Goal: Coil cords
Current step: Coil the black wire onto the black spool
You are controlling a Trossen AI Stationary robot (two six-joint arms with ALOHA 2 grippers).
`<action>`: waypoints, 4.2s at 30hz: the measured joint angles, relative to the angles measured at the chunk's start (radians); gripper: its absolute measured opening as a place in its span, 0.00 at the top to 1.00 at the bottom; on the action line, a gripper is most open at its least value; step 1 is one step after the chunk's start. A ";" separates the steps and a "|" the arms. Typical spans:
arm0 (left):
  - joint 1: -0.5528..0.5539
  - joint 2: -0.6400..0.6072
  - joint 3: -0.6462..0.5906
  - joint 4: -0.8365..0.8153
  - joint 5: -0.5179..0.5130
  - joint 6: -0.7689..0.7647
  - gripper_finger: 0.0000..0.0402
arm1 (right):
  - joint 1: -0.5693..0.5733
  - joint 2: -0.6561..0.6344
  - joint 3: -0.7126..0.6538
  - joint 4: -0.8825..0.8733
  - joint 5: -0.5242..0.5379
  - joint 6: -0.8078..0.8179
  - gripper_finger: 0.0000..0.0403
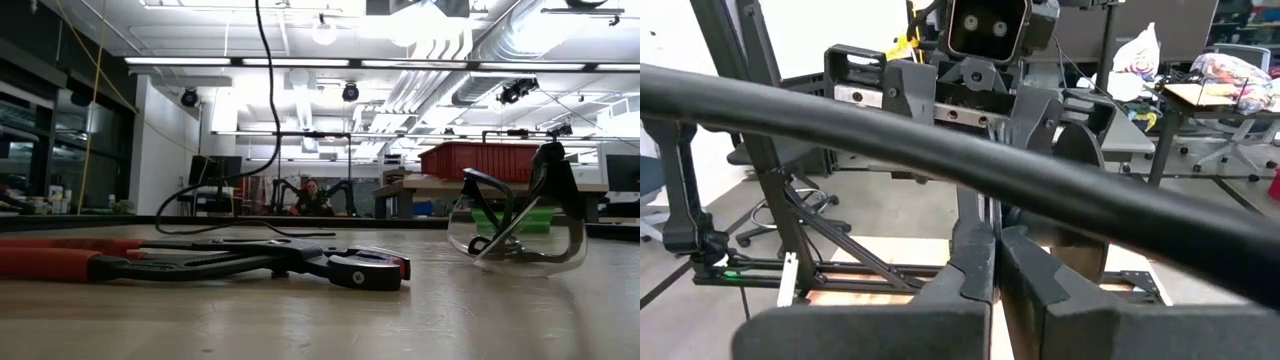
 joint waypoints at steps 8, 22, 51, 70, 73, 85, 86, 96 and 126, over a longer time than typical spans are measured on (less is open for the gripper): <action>0.000 0.010 0.000 0.002 -0.026 -0.015 0.82 | 0.000 0.000 0.000 -0.001 -0.001 0.000 1.00; 0.007 0.003 0.000 0.009 -0.055 -0.090 0.99 | 0.000 0.000 0.000 0.004 0.037 0.023 0.99; 0.192 -0.083 0.000 0.295 -0.146 -0.682 1.00 | 0.061 0.237 0.000 0.458 0.256 0.146 0.55; 0.187 -0.063 0.000 0.337 -0.135 -0.735 1.00 | 0.100 0.353 -0.001 0.613 0.441 0.016 0.55; 0.187 -0.052 0.000 0.338 -0.121 -0.745 1.00 | 0.099 0.357 -0.001 0.616 0.443 0.011 0.55; 0.187 -0.040 0.000 0.362 -0.112 -0.753 1.00 | 0.099 0.361 -0.001 0.591 0.445 0.009 0.83; 0.187 -0.040 0.000 0.367 -0.112 -0.752 1.00 | 0.101 0.361 -0.001 0.591 0.435 0.020 0.91; 0.190 -0.043 0.000 0.373 -0.102 -0.759 1.00 | 0.101 0.347 -0.001 0.542 0.380 0.114 0.99; 0.251 -0.161 0.000 -0.152 0.276 -1.148 1.00 | 0.020 0.038 0.000 0.083 0.188 -0.053 1.00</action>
